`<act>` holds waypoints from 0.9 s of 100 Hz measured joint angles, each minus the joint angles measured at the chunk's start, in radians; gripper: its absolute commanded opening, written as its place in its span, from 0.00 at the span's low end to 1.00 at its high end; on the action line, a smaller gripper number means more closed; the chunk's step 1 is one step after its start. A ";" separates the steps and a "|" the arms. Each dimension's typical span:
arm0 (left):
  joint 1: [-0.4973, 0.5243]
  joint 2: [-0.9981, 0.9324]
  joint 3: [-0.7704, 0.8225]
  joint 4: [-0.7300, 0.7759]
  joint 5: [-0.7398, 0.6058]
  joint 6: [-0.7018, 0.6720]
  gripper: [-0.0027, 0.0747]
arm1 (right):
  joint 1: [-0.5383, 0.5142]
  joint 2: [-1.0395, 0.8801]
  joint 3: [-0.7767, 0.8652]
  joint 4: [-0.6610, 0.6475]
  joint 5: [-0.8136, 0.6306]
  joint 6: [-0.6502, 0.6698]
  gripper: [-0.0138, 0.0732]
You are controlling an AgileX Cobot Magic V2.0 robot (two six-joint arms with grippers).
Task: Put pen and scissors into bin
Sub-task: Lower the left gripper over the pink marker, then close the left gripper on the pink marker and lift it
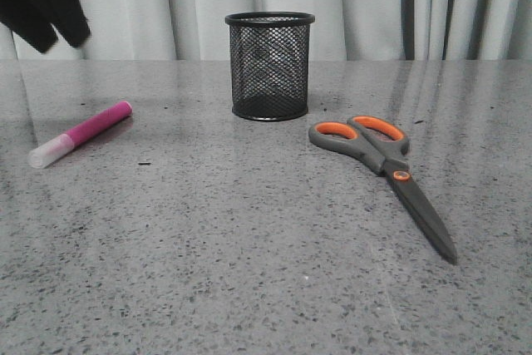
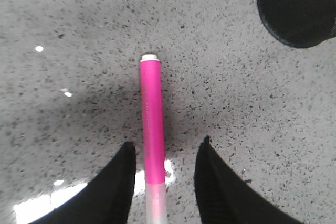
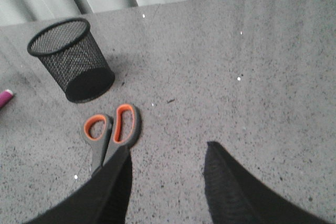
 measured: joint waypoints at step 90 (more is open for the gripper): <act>-0.059 0.193 -0.006 0.065 -0.082 -0.068 0.34 | 0.000 0.000 0.000 -0.002 0.011 -0.002 0.49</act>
